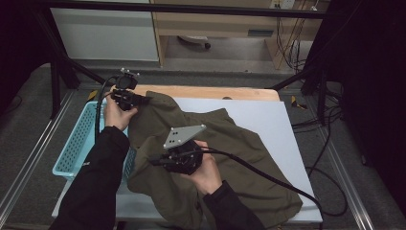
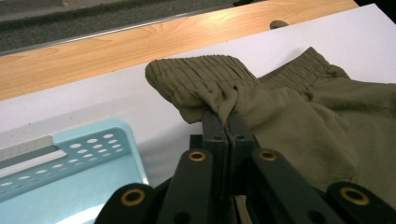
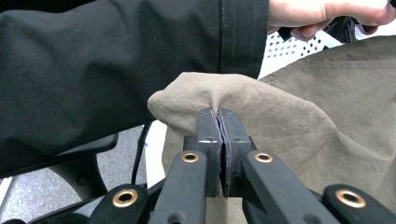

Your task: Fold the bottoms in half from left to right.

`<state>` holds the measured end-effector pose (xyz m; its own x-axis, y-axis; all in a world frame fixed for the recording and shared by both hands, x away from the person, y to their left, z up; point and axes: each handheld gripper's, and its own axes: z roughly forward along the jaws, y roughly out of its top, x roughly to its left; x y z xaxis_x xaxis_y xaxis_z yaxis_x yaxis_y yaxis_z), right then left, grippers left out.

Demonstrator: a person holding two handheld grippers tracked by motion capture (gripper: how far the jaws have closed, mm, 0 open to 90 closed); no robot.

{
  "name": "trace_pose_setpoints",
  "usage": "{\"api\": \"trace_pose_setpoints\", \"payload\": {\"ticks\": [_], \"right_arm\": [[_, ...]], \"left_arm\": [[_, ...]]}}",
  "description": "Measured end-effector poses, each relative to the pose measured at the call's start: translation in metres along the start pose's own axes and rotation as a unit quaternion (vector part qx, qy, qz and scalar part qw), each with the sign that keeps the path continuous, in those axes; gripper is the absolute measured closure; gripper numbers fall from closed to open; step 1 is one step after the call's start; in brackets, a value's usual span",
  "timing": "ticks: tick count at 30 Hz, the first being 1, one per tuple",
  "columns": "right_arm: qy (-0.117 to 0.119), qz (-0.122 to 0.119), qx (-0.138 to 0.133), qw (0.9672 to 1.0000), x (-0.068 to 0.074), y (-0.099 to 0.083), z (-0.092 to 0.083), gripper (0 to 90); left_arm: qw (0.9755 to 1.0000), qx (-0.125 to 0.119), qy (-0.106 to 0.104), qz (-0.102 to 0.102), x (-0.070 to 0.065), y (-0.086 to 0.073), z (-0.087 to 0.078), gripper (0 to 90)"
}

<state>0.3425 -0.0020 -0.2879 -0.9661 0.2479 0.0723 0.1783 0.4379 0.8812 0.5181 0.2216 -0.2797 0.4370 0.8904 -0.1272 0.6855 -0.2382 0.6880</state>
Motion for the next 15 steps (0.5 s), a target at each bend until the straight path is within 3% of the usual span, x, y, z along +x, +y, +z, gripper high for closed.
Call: {"api": "trace_pose_setpoints", "payload": {"ticks": [6,15], "right_arm": [[0.003,-0.003,-0.009,0.9999,0.001,0.007,0.001,88.6],[0.006,-0.006,-0.029,0.9995,0.002,0.016,-0.007,88.6]], "left_arm": [[0.9999,-0.003,0.002,-0.010,0.013,0.001,-0.013,88.6],[0.9995,-0.005,0.028,-0.015,0.022,0.007,-0.028,88.5]]}}
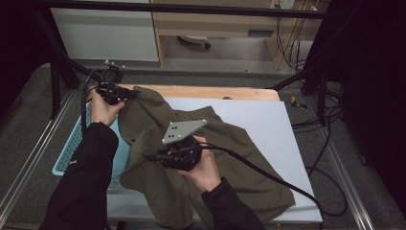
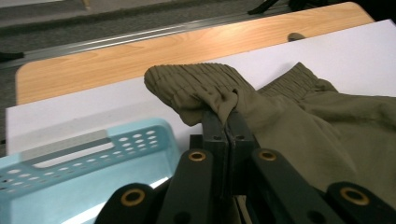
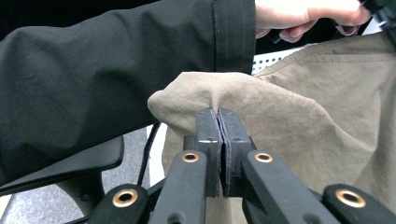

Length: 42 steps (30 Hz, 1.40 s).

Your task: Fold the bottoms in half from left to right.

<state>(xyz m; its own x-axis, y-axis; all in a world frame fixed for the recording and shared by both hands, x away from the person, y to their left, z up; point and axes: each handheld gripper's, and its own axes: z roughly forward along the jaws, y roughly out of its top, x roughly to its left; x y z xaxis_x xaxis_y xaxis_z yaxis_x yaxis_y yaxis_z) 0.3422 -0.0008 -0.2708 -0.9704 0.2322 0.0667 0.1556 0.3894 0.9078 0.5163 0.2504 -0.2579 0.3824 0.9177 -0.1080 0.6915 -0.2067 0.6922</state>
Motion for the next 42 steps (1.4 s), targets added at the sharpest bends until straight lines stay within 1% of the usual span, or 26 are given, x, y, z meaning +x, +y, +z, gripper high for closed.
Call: {"api": "trace_pose_setpoints", "payload": {"ticks": [4,7,9,11,14,17,18,19,21,26,29,35,37,39,42], "right_arm": [[-0.003,-0.002,0.004,1.0000,-0.001,-0.002,0.000,88.6],[-0.007,0.000,0.008,0.9999,0.000,-0.005,-0.001,88.6],[-0.016,0.002,0.015,0.9998,0.000,-0.008,-0.006,88.6],[-0.020,0.008,0.012,0.9997,-0.001,-0.012,-0.011,88.6],[-0.030,0.016,0.010,0.9994,-0.002,-0.020,-0.024,88.6],[-0.040,0.023,0.013,0.9989,-0.004,-0.027,-0.034,88.5],[-0.042,0.027,0.015,0.9986,-0.005,-0.030,-0.038,88.6],[-0.047,0.031,0.017,0.9983,-0.006,-0.035,-0.042,88.6],[-0.052,0.035,0.018,0.9979,-0.008,-0.040,-0.047,88.6],[-0.066,0.054,0.017,0.9963,-0.012,-0.057,-0.068,88.6],[-0.074,0.058,0.022,0.9953,-0.013,-0.065,-0.082,88.6],[-0.098,0.074,0.022,0.9922,-0.017,-0.080,-0.106,88.5],[-0.107,0.076,0.030,0.9909,-0.018,-0.085,-0.111,88.5],[-0.117,0.078,0.036,0.9894,-0.020,-0.091,-0.116,88.5],[-0.132,0.088,0.041,0.9865,-0.024,-0.101,-0.125,88.5]], "left_arm": [[1.0000,0.000,-0.003,-0.002,-0.003,-0.001,0.003,88.5],[0.9999,-0.002,-0.011,-0.001,-0.010,-0.002,0.008,88.4],[0.9999,-0.002,-0.015,-0.002,-0.016,-0.002,0.012,88.4],[0.9999,0.000,-0.015,0.002,-0.021,-0.002,0.015,88.3],[0.9998,-0.003,-0.018,0.003,-0.030,-0.001,0.021,88.3],[0.9998,-0.005,-0.020,0.002,-0.038,0.000,0.026,88.3],[0.9998,-0.005,-0.020,0.002,-0.038,0.000,0.026,88.2],[0.9997,-0.004,-0.022,0.008,-0.044,0.001,0.029,88.2],[0.9996,-0.005,-0.024,0.011,-0.048,0.001,0.032,88.2],[0.9994,-0.006,-0.028,0.018,-0.061,0.002,0.040,88.2],[0.9992,-0.012,-0.030,0.022,-0.068,0.003,0.043,88.1],[0.9989,-0.023,-0.034,0.025,-0.082,0.004,0.053,88.0],[0.9987,-0.024,-0.036,0.026,-0.087,0.004,0.058,88.1],[0.9985,-0.024,-0.038,0.032,-0.092,0.004,0.063,88.0],[0.9980,-0.026,-0.043,0.039,-0.099,0.003,0.070,88.0]]}}
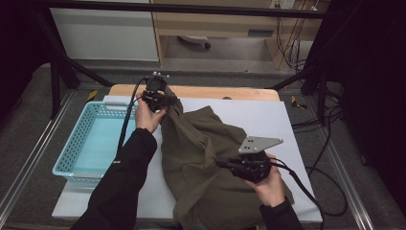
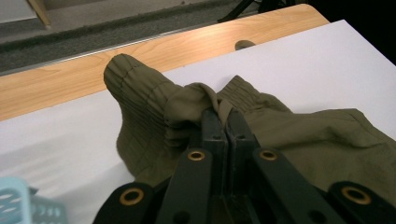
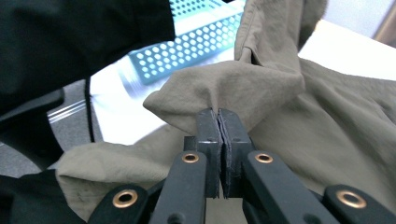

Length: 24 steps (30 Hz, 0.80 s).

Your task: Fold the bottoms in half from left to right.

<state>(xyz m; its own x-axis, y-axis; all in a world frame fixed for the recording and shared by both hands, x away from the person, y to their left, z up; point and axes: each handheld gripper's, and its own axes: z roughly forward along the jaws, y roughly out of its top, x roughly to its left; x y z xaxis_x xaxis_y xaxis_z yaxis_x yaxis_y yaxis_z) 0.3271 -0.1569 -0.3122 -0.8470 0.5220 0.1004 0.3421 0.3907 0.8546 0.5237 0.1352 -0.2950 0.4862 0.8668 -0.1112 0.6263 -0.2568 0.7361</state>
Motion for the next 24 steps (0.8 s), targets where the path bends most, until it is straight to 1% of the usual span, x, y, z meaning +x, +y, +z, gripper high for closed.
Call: {"api": "trace_pose_setpoints", "payload": {"ticks": [6,12,15,18,24], "right_arm": [[-0.021,0.020,0.003,0.9996,-0.013,-0.018,-0.016,88.6],[-0.037,0.029,0.007,0.9989,-0.021,-0.029,-0.034,88.5],[-0.052,0.029,0.013,0.9981,-0.026,-0.034,-0.042,88.5],[-0.063,0.034,0.017,0.9973,-0.030,-0.040,-0.046,88.5],[-0.094,0.044,0.037,0.9939,-0.040,-0.057,-0.045,88.4]], "left_arm": [[0.9998,0.000,-0.016,0.009,-0.013,0.000,0.014,87.9],[0.9993,0.001,-0.035,0.013,-0.028,0.002,0.027,87.7],[0.9991,-0.001,-0.037,0.019,-0.036,0.003,0.034,87.6],[0.9990,0.000,-0.038,0.026,-0.043,0.002,0.041,87.5],[0.9988,0.001,-0.042,0.027,-0.050,-0.004,0.056,87.1]]}}
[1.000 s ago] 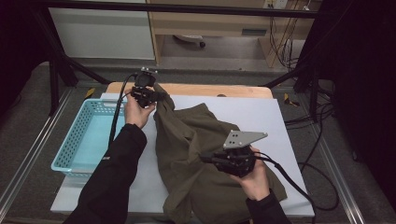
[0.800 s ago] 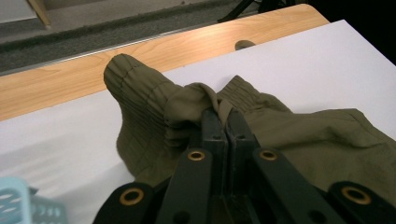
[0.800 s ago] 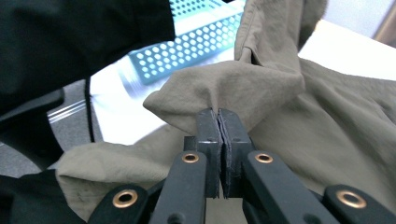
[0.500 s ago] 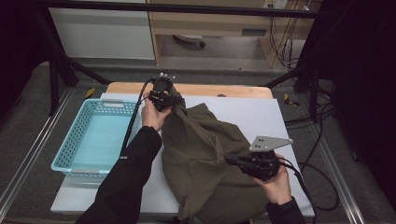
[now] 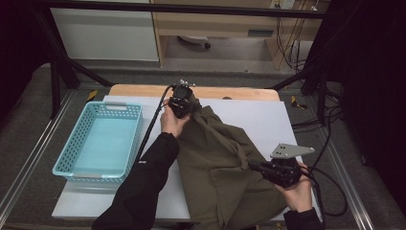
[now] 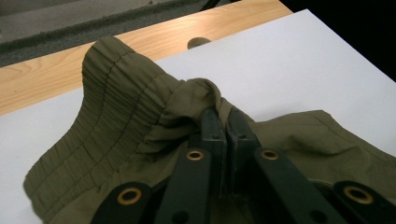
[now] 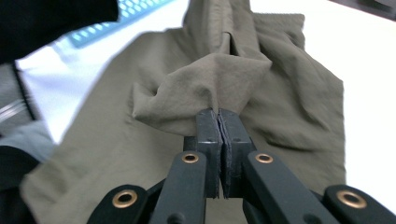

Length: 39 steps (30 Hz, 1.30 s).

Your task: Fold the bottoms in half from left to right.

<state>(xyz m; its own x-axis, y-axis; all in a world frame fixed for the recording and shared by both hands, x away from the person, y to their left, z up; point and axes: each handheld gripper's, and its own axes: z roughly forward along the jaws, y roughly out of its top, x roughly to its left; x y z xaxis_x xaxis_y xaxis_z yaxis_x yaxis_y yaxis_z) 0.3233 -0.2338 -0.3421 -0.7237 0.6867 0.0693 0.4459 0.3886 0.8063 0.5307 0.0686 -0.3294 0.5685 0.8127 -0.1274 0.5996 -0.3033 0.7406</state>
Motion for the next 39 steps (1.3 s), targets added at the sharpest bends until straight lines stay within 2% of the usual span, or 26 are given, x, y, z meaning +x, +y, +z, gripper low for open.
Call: {"api": "trace_pose_setpoints", "payload": {"ticks": [4,10,15,17,21,27,32,39], "right_arm": [[-0.028,0.006,0.014,0.9995,-0.007,-0.013,0.009,88.4],[-0.036,0.013,0.021,0.9991,-0.012,-0.025,0.017,88.4],[-0.043,0.021,0.017,0.9987,-0.015,-0.027,0.016,88.5],[-0.049,0.022,0.017,0.9984,-0.017,-0.027,0.015,88.5],[-0.065,0.021,0.019,0.9975,-0.022,-0.027,0.013,88.5],[-0.087,0.029,0.026,0.9955,-0.032,-0.032,0.010,88.6],[-0.097,0.042,0.039,0.9936,-0.045,-0.043,0.016,90.0],[-0.097,0.060,0.051,0.9922,-0.054,-0.057,0.029,90.0]], "left_arm": [[1.0000,0.006,0.000,-0.002,-0.002,-0.005,0.011,86.7],[0.9999,0.012,0.001,-0.001,-0.004,-0.010,0.024,85.7],[0.9999,0.012,-0.005,-0.004,-0.002,-0.011,0.028,83.6],[0.9999,0.011,-0.007,-0.005,-0.001,-0.010,0.027,80.2],[1.0000,0.007,-0.006,-0.002,0.003,-0.008,0.021,69.9],[0.9997,-0.005,0.016,0.018,0.005,-0.007,0.001,53.9],[0.9997,0.006,0.006,0.023,0.006,-0.016,-0.012,45.1],[0.9989,0.025,-0.012,0.037,0.003,-0.039,-0.024,30.8]]}}
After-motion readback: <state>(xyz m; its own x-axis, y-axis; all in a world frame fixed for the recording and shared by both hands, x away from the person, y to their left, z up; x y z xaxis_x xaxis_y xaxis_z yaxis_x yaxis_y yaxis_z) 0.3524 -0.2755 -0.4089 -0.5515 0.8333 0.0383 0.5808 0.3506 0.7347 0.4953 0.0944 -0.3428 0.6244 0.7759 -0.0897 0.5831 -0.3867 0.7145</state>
